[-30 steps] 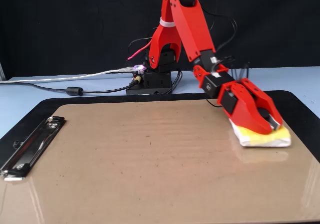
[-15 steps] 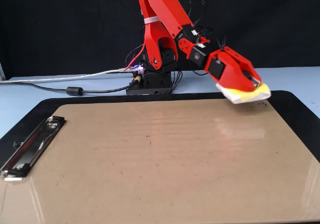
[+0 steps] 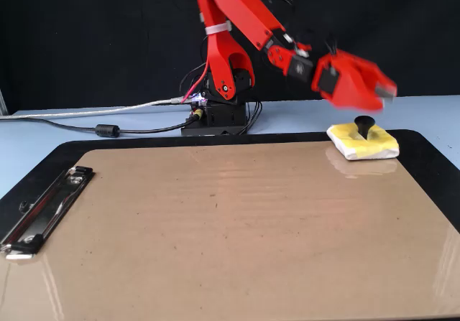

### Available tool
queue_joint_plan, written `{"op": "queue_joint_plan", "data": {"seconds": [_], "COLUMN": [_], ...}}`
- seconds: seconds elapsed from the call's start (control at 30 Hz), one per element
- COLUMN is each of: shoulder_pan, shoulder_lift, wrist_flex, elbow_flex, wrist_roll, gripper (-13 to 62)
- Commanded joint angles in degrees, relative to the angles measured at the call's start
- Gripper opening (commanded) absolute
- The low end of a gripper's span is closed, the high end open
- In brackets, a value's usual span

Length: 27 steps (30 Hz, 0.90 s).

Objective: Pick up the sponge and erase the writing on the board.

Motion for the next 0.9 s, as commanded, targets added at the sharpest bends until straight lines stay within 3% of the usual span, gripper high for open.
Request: {"op": "queue_joint_plan", "data": {"seconds": [0.0,0.1,0.2,0.37,0.5,0.67,0.87], "shoulder_pan": [0.97,10.2,24.43,42.01,45.53,45.35,45.62], "shoulder_lift": [7.73,19.42,18.81,16.17,25.05,24.52,24.35], "wrist_flex": [5.45,36.39,65.3,70.58,79.37,104.33,111.97], "elbow_flex": [-4.57,-12.22,-19.07,-12.48,1.93,0.88,0.97], "wrist_roll": [-1.32,-0.35,12.57,24.79,13.54,-12.66,-14.59], "gripper": [33.5,33.4,33.4,33.6,33.9,34.7,34.3]}}
